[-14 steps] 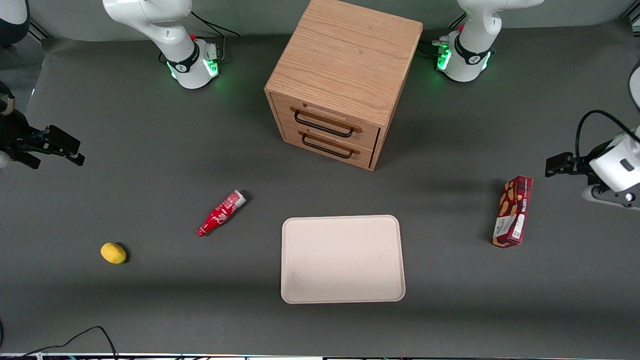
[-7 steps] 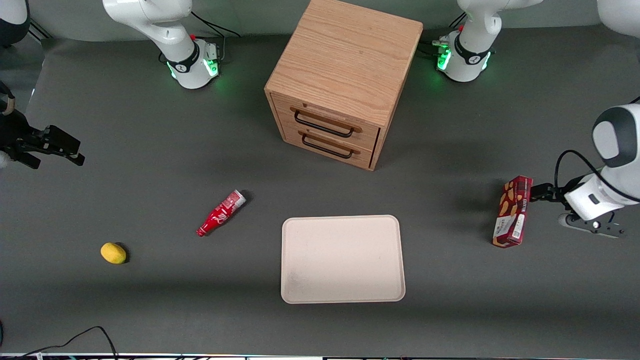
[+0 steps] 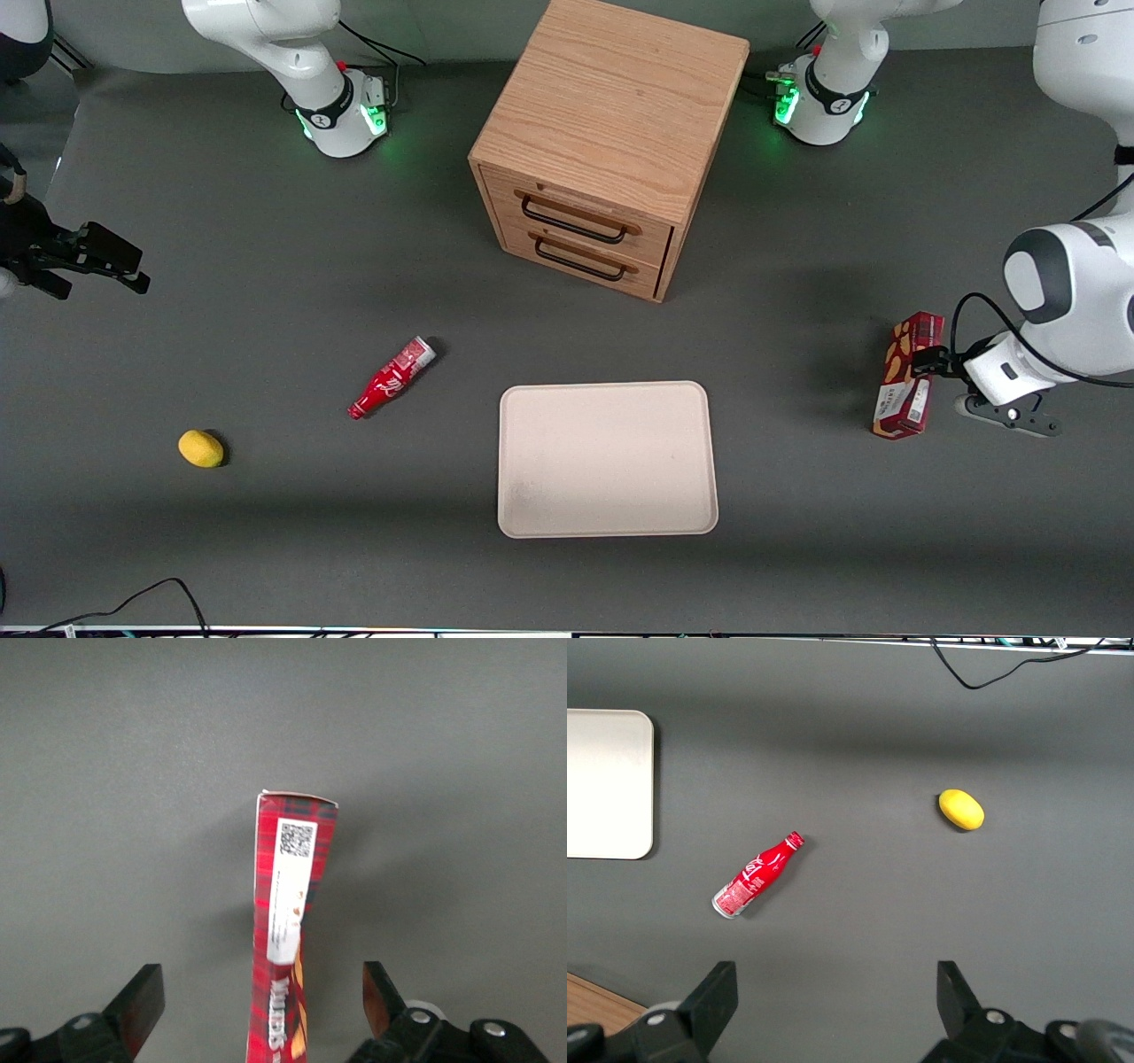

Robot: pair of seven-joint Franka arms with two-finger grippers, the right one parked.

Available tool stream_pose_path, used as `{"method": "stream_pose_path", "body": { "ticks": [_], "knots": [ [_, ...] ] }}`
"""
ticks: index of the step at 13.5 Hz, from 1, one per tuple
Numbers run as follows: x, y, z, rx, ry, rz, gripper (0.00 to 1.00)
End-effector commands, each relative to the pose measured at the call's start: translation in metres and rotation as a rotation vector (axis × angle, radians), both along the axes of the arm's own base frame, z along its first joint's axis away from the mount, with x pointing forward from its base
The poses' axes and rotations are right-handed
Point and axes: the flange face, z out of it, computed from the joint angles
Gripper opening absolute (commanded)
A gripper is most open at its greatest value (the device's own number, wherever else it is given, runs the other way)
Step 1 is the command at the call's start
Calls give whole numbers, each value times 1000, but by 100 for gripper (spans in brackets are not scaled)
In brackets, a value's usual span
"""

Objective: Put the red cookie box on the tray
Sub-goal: 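Close the left gripper on the end of the red cookie box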

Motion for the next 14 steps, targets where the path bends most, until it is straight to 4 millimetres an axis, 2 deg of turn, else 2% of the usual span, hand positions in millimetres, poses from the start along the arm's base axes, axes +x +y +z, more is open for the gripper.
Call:
{"method": "stream_pose_path", "body": {
  "ticks": [1, 4, 13, 14],
  "knots": [
    [-13, -1, -28, -4, -38, -10, 100],
    [-14, -3, -48, -3, -27, -10, 100],
    [-13, -6, -51, -3, -25, -10, 100],
    [-13, -6, -50, -3, -25, -10, 94]
  ]
}}
